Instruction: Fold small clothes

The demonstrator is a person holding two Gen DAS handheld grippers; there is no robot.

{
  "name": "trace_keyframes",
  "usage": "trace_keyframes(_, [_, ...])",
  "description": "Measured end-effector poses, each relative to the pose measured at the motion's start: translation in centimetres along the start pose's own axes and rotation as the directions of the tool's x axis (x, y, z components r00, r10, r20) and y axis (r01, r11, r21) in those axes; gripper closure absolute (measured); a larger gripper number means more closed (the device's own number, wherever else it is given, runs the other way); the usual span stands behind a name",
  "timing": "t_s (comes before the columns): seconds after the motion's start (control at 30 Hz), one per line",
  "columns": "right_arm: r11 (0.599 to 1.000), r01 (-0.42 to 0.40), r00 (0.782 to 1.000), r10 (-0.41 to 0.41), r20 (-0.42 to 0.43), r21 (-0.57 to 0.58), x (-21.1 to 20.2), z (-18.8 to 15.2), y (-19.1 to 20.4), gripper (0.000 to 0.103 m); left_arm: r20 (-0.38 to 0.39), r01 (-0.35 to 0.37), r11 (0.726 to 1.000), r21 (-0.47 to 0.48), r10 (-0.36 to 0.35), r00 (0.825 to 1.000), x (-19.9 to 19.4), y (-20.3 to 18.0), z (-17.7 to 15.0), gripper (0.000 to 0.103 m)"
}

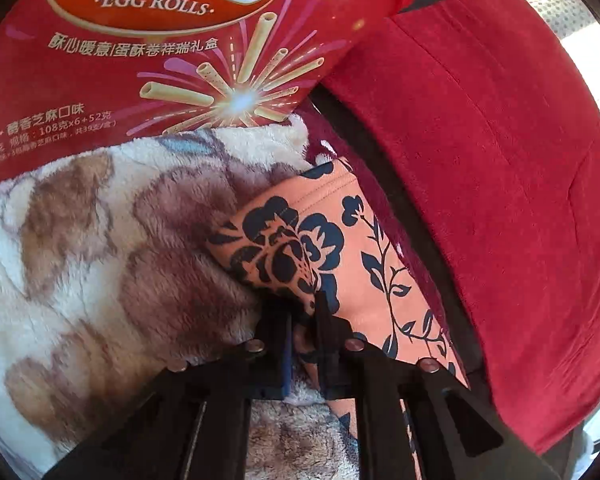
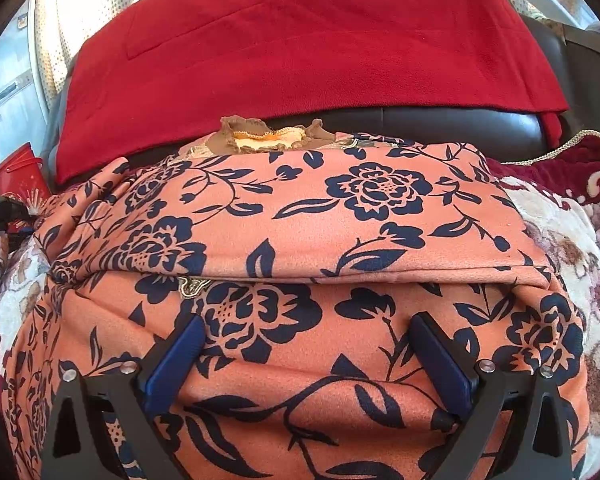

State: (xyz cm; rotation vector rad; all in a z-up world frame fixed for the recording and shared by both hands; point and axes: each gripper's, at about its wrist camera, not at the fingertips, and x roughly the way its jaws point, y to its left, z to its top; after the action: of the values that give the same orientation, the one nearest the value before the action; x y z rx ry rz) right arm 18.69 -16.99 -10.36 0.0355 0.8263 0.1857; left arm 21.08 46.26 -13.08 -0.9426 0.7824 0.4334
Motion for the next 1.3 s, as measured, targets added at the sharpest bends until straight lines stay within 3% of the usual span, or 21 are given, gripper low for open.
trace_keyframes(0.07, [1.0, -0.002, 1.0, 0.002, 0.001, 0.004, 0.0, 0.0, 0.0, 0.0, 0.052, -0.075, 0.991, 0.107, 0.07, 0.996, -1.7, -2.2, -0.4, 0.098])
trace_keyframes(0.13, [1.0, -0.005, 1.0, 0.005, 0.003, 0.008, 0.0, 0.0, 0.0, 0.0, 0.143, -0.104, 0.961, 0.255, 0.069, 0.987, -4.6, -6.1, -1.7, 0.098])
trace_keyframes(0.23, [1.0, -0.015, 1.0, 0.015, 0.009, 0.021, 0.0, 0.0, 0.0, 0.0, 0.243, -0.07, 0.889, 0.452, -0.048, 0.969, -10.1, -12.8, -5.2, 0.098])
trace_keyframes(0.33, [0.999, -0.033, 0.999, 0.033, 0.019, 0.039, -0.2, -0.1, -0.3, 0.0, 0.266, 0.013, 0.774, 0.634, -0.233, 0.936, -16.7, -20.1, -11.2, 0.098])
trace_keyframes(0.37, [0.998, -0.042, 0.999, 0.041, 0.022, 0.046, -0.2, -0.1, -0.4, 0.0, 0.247, 0.05, 0.716, 0.696, -0.304, 0.92, -18.9, -23.0, -14.3, 0.098])
trace_keyframes(0.4, [0.997, -0.049, 0.999, 0.048, 0.025, 0.053, -0.3, 0.0, -0.5, 0.0, 0.231, 0.072, 0.687, 0.723, -0.338, 0.912, -19.9, -24.5, -16.0, 0.098])
trace_keyframes(0.47, [0.995, -0.069, 0.997, 0.067, 0.035, 0.072, -0.4, 0.0, -0.7, 0.0, 0.144, 0.149, 0.598, 0.788, -0.413, 0.899, -21.7, -28.8, -21.7, 0.098])
trace_keyframes(0.57, [0.986, -0.118, 0.992, 0.112, 0.058, 0.116, -0.7, -0.1, -1.5, 0.0, 0.021, 0.242, 0.497, 0.833, -0.466, 0.885, -21.0, -33.3, -28.0, 0.098])
trace_keyframes(0.63, [0.976, -0.16, 0.986, 0.15, 0.08, 0.15, -1.0, -0.2, -2.1, 0.0, -0.058, 0.287, 0.446, 0.848, -0.459, 0.886, -19.9, -35.2, -31.9, 0.096])
trace_keyframes(0.67, [0.971, -0.177, 0.982, 0.164, 0.088, 0.163, -1.1, -0.2, -2.3, 0.0, -0.128, 0.313, 0.403, 0.86, -0.424, 0.897, -18.5, -36.2, -34.3, 0.088])
trace_keyframes(0.7, [0.964, -0.197, 0.978, 0.182, 0.099, 0.178, -1.3, -0.3, -2.6, 0.001, -0.163, 0.324, 0.377, 0.867, -0.4, 0.902, -17.7, -36.5, -35.6, 0.08])
trace_keyframes(0.73, [0.959, -0.211, 0.975, 0.194, 0.108, 0.188, -1.4, -0.3, -2.7, 0.001, -0.194, 0.333, 0.357, 0.873, -0.373, 0.907, -16.7, -36.6, -36.9, 0.056])
trace_keyframes(0.77, [0.954, -0.225, 0.972, 0.205, 0.115, 0.197, -1.4, -0.3, -2.9, 0.001, -0.203, 0.329, 0.356, 0.875, -0.347, 0.916, -15.5, -36.2, -37.7, 0.04])
trace_keyframes(0.87, [0.943, -0.254, 0.964, 0.23, 0.131, 0.216, -1.5, -0.4, -3.3, 0.001, -0.158, 0.28, 0.423, 0.862, -0.301, 0.94, -13.2, -33.3, -36.0, 0.038])
trace_keyframes(0.9, [0.941, -0.258, 0.963, 0.233, 0.135, 0.218, -1.5, -0.4, -3.3, 0.001, -0.143, 0.266, 0.458, 0.848, -0.287, 0.947, -13.0, -32.0, -35.3, 0.037])
trace_keyframes(1.03, [0.938, -0.264, 0.962, 0.239, 0.133, 0.223, -1.4, -0.3, -3.2, 0.001, 0.006, 0.146, 0.646, 0.749, -0.227, 0.974, -11.3, -24.3, -29.3, 0.027])
trace_keyframes(1.13, [0.918, -0.284, 0.958, 0.262, 0.116, 0.275, -1.8, -0.1, -3.9, 0.001, 0.032, 0.074, 0.728, 0.681, -0.131, 0.991, -8.7, -19.3, -26.6, 0.027])
trace_keyframes(1.2, [0.881, -0.32, 0.947, 0.303, 0.104, 0.35, -2.6, 0.3, -5.3, 0.001, 0.004, 0.055, 0.75, 0.659, -0.077, 0.997, -6.9, -16.4, -26.4, 0.027])
trace_keyframes(1.3, [0.81, -0.385, 0.922, 0.356, 0.149, 0.442, -4.5, 1.8, -6.7, 0.001, -0.024, 0.02, 0.752, 0.659, -0.006, 1.0, -3.7, -14.2, -27.1, 0.027])
